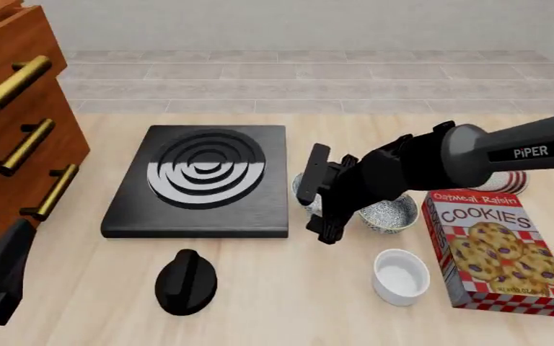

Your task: Pick the akita bowl from table center and place it on the plate.

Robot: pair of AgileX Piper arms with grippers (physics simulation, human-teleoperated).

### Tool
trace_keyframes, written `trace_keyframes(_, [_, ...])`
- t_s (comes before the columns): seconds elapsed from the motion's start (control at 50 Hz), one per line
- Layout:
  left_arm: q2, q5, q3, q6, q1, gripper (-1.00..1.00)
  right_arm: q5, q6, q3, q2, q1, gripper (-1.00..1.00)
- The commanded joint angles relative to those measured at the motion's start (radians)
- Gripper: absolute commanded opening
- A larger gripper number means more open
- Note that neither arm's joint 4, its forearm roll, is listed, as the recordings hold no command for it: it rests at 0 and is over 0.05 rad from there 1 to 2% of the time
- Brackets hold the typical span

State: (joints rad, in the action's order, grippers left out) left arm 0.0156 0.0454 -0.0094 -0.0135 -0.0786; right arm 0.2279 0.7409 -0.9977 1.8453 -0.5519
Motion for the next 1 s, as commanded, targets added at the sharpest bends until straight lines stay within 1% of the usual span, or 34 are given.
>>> trace_keyframes(0.02, [-0.001,0.003,-0.002,0.001,0.004,1.0,-0.001,0.002,-0.012,0.036,0.012,1.0])
trace_keyframes(0.22, [-0.006,0.011,-0.005,0.001,0.002,1.0,-0.009,0.0,-0.011,0.058,0.015,1.0])
trace_keyframes(0.34, [-0.005,0.008,-0.003,0.0,0.001,1.0,-0.009,0.004,-0.02,0.073,0.031,1.0])
trace_keyframes(0.52, [-0.001,-0.002,0.004,0.0,0.0,1.0,-0.024,-0.005,-0.015,0.095,0.033,1.0])
trace_keyframes(0.64, [-0.004,0.001,0.004,0.0,0.0,1.0,-0.03,0.005,-0.011,0.088,0.035,1.0])
trace_keyframes(0.76, [-0.004,0.003,0.002,-0.001,-0.003,1.0,-0.015,0.009,-0.017,0.074,0.032,1.0])
trace_keyframes(0.78, [-0.004,0.003,0.002,-0.001,-0.003,1.0,-0.018,0.011,-0.016,0.076,0.033,-1.0])
trace_keyframes(0.98, [-0.006,0.007,-0.001,0.0,-0.005,1.0,-0.025,0.022,-0.019,0.063,0.026,-1.0])
trace_keyframes(1.0, [-0.006,0.007,-0.002,0.0,-0.006,1.0,-0.039,0.033,-0.018,0.053,0.024,-1.0])
